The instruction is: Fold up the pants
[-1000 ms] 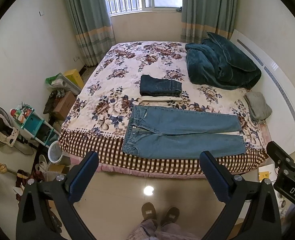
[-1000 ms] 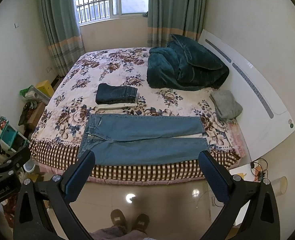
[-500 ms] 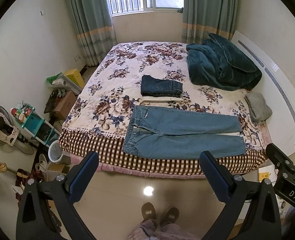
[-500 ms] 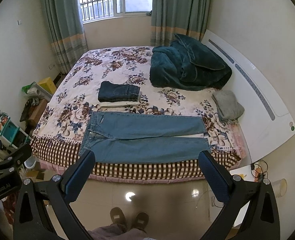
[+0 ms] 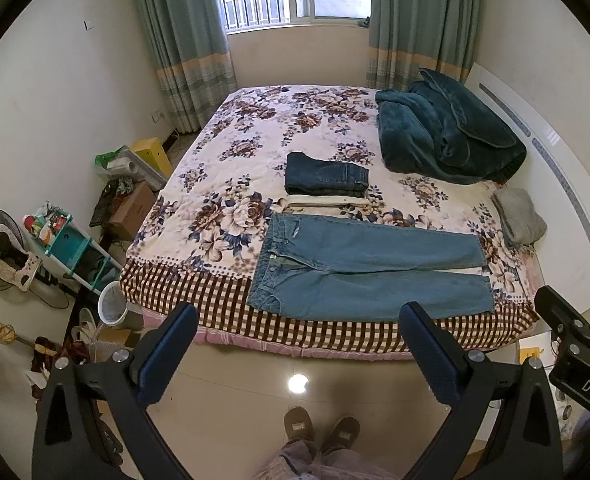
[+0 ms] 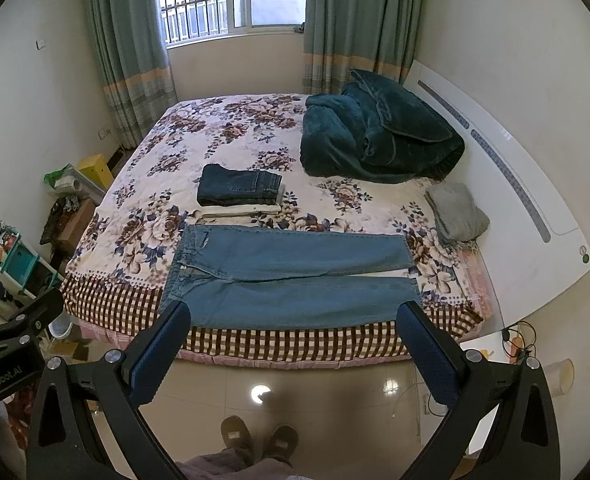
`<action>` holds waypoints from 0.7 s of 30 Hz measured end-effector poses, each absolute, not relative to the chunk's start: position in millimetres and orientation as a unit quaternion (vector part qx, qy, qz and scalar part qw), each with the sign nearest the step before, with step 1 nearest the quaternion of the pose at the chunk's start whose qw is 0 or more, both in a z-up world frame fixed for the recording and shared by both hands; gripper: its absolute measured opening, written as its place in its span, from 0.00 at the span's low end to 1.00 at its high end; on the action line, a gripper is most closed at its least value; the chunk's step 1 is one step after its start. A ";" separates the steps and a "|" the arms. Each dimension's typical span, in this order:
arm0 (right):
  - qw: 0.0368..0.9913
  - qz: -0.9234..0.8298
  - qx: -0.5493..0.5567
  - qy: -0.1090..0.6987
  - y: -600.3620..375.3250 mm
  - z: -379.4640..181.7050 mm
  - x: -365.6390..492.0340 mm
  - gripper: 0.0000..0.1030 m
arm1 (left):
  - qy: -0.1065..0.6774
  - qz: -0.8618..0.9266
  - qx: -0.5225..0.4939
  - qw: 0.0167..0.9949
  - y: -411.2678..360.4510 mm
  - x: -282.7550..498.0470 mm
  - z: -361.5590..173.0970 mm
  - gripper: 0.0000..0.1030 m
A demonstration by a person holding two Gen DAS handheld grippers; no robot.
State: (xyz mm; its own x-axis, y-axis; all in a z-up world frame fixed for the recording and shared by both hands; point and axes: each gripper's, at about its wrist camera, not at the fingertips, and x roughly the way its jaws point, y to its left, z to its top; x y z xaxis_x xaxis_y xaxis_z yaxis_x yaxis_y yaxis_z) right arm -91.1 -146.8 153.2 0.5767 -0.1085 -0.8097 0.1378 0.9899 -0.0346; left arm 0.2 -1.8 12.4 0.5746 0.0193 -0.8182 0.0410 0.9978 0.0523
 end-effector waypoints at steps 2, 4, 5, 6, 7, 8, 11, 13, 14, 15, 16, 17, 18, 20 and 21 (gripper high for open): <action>0.888 -0.069 0.015 0.455 -146.9 152.4 -91.4 1.00 | 0.461 -0.007 0.032 0.887 -0.2 0.6 12.4 1.00; 0.888 -0.069 0.015 0.455 -146.8 153.0 -87.9 1.00 | 0.461 -0.007 0.031 0.887 0.2 0.9 12.9 1.00; 0.888 -0.070 0.014 0.455 -146.8 152.6 -88.5 1.00 | 0.460 -0.008 0.031 0.887 0.9 1.3 13.1 1.00; 0.888 -0.070 0.014 0.455 -146.9 153.3 -87.9 1.00 | 0.461 -0.008 0.030 0.887 0.0 0.9 13.0 1.00; 0.888 -0.069 0.015 0.454 -146.9 152.5 -88.6 1.00 | 0.461 -0.008 0.030 0.887 0.6 1.1 13.5 1.00; 0.888 -0.069 0.015 0.454 -146.8 153.2 -88.2 1.00 | 0.461 -0.008 0.031 0.887 -0.1 1.9 13.8 1.00; 0.888 -0.069 0.014 0.453 -146.9 153.7 -87.1 1.00 | 0.460 -0.007 0.029 0.887 -1.1 4.4 14.9 1.00; 0.889 -0.070 0.014 0.453 -145.9 154.2 -86.8 1.00 | 0.461 -0.008 0.029 0.887 -0.4 5.2 15.4 1.00; 0.889 -0.070 0.014 0.453 -145.8 154.6 -85.9 1.00 | 0.461 -0.008 0.029 0.887 0.0 5.1 15.6 1.00; 0.888 -0.069 0.014 0.454 -146.0 154.4 -86.3 1.00 | 0.461 -0.008 0.030 0.887 -0.8 4.7 15.2 1.00; 0.888 -0.069 0.014 0.454 -145.9 154.1 -87.0 1.00 | 0.461 -0.008 0.031 0.887 -0.2 5.4 15.4 1.00; 0.888 -0.069 0.014 0.454 -145.8 154.7 -86.4 1.00 | 0.462 -0.008 0.029 0.886 1.0 5.6 15.8 1.00; 0.888 -0.069 0.014 0.454 -145.4 154.1 -87.1 1.00 | 0.461 -0.008 0.028 0.887 0.3 4.2 15.0 1.00; 0.889 -0.069 0.013 0.453 -145.1 154.5 -86.9 1.00 | 0.461 -0.007 0.028 0.887 -0.8 5.0 15.3 1.00; 0.888 -0.068 0.013 0.454 -145.2 156.2 -84.6 1.00 | 0.461 -0.008 0.028 0.887 -0.5 5.0 15.3 1.00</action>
